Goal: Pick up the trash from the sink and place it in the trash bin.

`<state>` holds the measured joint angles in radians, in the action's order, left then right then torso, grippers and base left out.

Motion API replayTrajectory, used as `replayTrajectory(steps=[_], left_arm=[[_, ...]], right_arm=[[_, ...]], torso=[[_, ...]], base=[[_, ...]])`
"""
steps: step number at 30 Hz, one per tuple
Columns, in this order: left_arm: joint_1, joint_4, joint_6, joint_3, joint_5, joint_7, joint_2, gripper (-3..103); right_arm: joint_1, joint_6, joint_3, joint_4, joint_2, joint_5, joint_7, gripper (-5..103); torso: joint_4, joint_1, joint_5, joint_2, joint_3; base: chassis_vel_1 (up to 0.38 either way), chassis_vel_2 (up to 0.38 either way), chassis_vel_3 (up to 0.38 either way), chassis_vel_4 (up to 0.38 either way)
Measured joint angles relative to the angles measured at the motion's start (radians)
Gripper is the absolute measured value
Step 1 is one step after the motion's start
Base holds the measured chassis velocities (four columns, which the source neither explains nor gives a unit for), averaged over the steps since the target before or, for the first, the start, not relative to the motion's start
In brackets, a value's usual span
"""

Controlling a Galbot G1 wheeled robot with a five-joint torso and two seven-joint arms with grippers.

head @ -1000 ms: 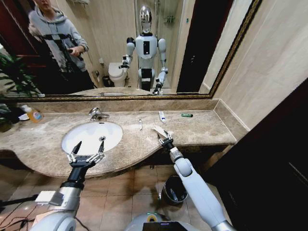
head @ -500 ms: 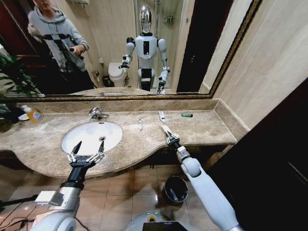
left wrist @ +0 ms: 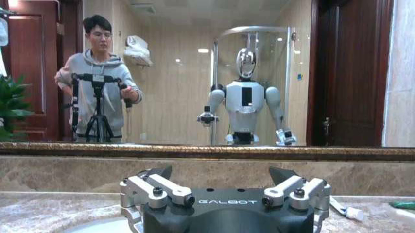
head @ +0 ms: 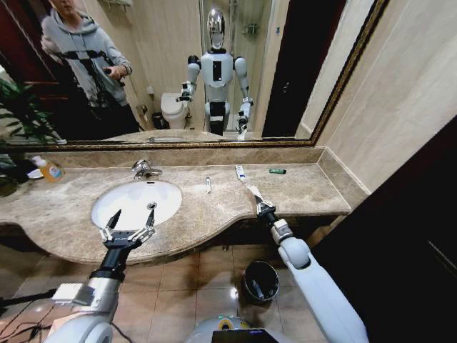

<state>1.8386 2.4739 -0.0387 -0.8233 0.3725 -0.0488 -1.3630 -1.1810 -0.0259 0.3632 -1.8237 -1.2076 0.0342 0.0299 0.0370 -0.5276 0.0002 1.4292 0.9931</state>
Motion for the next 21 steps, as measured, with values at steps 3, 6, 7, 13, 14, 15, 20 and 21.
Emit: replayTrajectory(steps=[3, 6, 7, 13, 14, 15, 20, 21], left_arm=[[0.0, 0.0, 0.0, 0.0, 0.0, 0.0, 0.0, 100], [0.0, 0.0, 0.0, 0.0, 0.0, 0.0, 0.0, 100], [0.0, 0.0, 0.0, 0.0, 0.0, 0.0, 0.0, 100], [0.0, 0.0, 0.0, 0.0, 0.0, 0.0, 0.0, 100], [0.0, 0.0, 0.0, 0.0, 0.0, 0.0, 0.0, 100], [0.0, 0.0, 0.0, 0.0, 0.0, 0.0, 0.0, 100], [0.0, 0.0, 0.0, 0.0, 0.0, 0.0, 0.0, 100], [0.0, 0.0, 0.0, 0.0, 0.0, 0.0, 0.0, 100]], right_arm=[[-0.055, -0.002, 0.034, -0.064, 0.006, 0.053, -0.002, 0], [-0.15, 0.031, 0.084, -0.137, 0.004, 0.148, -0.002, 0], [-0.212, 0.04, 0.111, -0.177, -0.002, 0.22, -0.002, 0], [-0.403, -0.06, 0.152, -0.307, -0.009, 0.605, -0.014, 0], [-0.423, -0.081, 0.156, -0.317, -0.009, 0.637, -0.018, 0], [-0.462, -0.114, 0.166, -0.331, -0.014, 0.676, -0.025, 0], [-0.532, -0.146, 0.186, -0.327, -0.029, 0.66, -0.031, 0], [-0.532, -0.146, 0.186, -0.327, -0.029, 0.66, -0.031, 0]], torso=[[-0.0002, 0.0, -0.0002, 0.0, 0.0], [-0.0001, 0.0, -0.0001, 0.0, 0.0], [-0.0002, 0.0, -0.0001, 0.0, 0.0], [-0.0003, 0.0, -0.0003, 0.0, 0.0], [-0.0004, 0.0, -0.0002, 0.0, 0.0], [-0.0003, 0.0, -0.0002, 0.0, 0.0], [-0.0002, 0.0, -0.0002, 0.0, 0.0], [-0.0002, 0.0, -0.0002, 0.0, 0.0]], base=[[0.0, 0.0, 0.0, 0.0], [0.0, 0.0, 0.0, 0.0], [0.0, 0.0, 0.0, 0.0], [0.0, 0.0, 0.0, 0.0], [0.0, 0.0, 0.0, 0.0], [0.0, 0.0, 0.0, 0.0], [0.0, 0.0, 0.0, 0.0], [0.0, 0.0, 0.0, 0.0]])
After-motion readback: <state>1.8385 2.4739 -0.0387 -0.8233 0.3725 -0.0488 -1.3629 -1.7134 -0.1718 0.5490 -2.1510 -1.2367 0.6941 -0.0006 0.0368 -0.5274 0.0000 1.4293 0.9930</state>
